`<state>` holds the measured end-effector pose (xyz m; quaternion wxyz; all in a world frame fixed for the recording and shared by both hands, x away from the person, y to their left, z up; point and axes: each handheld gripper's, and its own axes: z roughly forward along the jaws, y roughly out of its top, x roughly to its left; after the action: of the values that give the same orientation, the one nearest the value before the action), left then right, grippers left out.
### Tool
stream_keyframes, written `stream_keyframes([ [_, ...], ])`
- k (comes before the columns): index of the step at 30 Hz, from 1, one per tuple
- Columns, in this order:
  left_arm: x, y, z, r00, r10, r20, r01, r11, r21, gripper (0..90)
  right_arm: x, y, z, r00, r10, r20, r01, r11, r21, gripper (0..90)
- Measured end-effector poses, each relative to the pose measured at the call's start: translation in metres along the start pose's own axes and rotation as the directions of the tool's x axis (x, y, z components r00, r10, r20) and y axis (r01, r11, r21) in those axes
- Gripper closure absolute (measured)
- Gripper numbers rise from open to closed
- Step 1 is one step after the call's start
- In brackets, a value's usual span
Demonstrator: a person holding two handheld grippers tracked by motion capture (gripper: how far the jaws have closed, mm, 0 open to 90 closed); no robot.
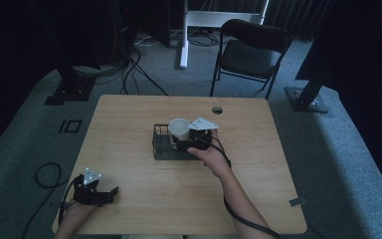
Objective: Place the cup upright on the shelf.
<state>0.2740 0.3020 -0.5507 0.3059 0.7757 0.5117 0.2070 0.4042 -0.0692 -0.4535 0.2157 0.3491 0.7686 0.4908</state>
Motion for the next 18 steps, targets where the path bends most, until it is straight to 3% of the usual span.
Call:
stream_keyframes([
  [18, 0.0, 0.0, 0.0, 1.0, 0.0, 0.0, 0.0, 1.0, 0.0, 0.1, -0.006, -0.015, -0.024, 0.9993, -0.001, 0.037, 0.001, 1.0, -0.02, 12.6],
])
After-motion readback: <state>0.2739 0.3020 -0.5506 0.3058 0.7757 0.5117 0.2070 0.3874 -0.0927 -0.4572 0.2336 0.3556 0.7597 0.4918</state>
